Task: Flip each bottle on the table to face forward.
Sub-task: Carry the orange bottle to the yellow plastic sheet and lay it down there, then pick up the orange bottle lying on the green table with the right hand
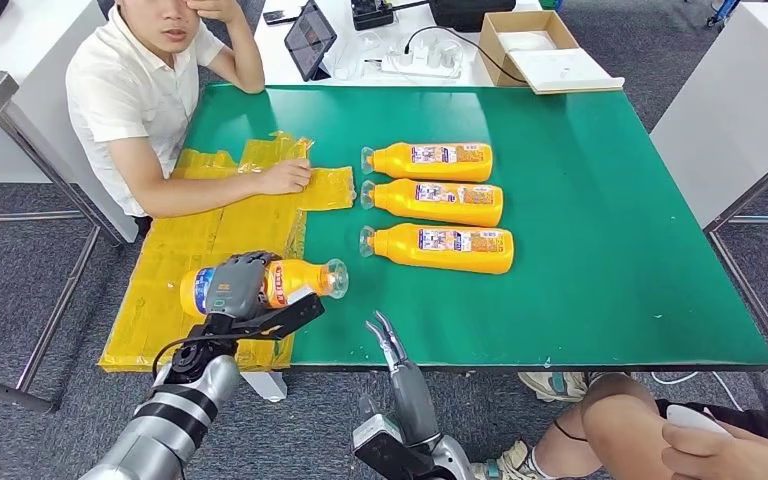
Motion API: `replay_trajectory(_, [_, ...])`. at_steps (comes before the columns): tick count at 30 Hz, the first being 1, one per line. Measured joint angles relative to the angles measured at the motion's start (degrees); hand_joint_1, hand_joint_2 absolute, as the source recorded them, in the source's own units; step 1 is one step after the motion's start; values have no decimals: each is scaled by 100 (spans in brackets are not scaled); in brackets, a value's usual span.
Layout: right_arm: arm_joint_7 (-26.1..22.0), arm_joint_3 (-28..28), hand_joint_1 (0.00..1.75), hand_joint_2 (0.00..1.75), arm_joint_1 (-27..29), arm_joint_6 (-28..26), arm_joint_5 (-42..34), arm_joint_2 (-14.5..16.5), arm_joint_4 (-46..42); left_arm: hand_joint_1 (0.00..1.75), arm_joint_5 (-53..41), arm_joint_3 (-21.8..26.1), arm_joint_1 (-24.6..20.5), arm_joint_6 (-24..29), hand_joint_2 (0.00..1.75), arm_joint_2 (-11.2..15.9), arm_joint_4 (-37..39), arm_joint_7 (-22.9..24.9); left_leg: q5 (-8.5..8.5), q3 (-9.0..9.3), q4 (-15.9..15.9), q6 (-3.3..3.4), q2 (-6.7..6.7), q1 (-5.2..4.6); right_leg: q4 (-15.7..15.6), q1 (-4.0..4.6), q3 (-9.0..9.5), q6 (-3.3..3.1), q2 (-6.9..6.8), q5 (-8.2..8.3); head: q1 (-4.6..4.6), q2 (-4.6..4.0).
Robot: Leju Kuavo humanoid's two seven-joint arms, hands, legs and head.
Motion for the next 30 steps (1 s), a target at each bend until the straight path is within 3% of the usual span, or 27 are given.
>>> replay_trajectory(6, [1, 0, 0, 0, -54, 54, 43, 18, 48, 175, -309, -48, -413, -132, 175, -1, 552, 264, 1, -1, 0, -1, 0, 1, 1, 0, 0, 0, 0, 1, 0, 0])
replay_trajectory(7, [0, -1, 0, 0, -61, 57, 51, 18, 55, 163, -355, -65, -478, -201, 175, -2, 641, 301, 1, -1, 0, -1, 0, 1, 1, 0, 0, 0, 0, 1, 0, 0])
replay_trajectory(10, [1, -3, 0, 0, -78, 71, 74, 19, 77, 78, -434, -121, -692, -497, 175, -10, 927, 345, 1, -2, 0, 0, -1, 0, 1, -1, 0, 0, 0, 1, 1, 0])
replay_trajectory(11, [1, -4, 0, 0, -81, 77, 79, 21, 83, 62, -444, -142, -764, -602, 175, -14, 1023, 350, 1, -2, 0, 0, -1, 0, 1, -1, 0, 0, 0, 1, 1, 0])
replay_trajectory(17, [2, -8, 0, 0, -94, 89, 111, 36, 134, 41, -436, -204, -1060, -928, 175, -44, 1481, 352, 1, 1, 0, 0, 0, 0, 1, -1, 2, 0, 0, 1, 0, 0])
replay_trajectory(21, [2, -11, 0, 0, -94, 87, 125, 52, 172, 2, -409, -240, -1119, -981, 175, -69, 1658, 350, 1, 3, 0, -1, 3, 0, 2, -1, 2, 0, 0, 1, 0, 0])
replay_trajectory(26, [-3, -19, 0, 0, -99, 81, 137, 55, 223, 0, -9, -238, -1141, -1234, 175, -112, 1768, 62, 1, 3, 0, 0, -5, 0, 1, -1, 6, 0, -1, 0, 0, 0])
replay_trajectory(30, [-120, -27, 0, 0, -132, 68, 96, 56, 329, 0, 1225, -80, -1196, -2091, 175, -177, 1797, -997, 0, 17, 0, 0, -14, -2, 0, -4, 25, -1, -3, -2, -1, 0])
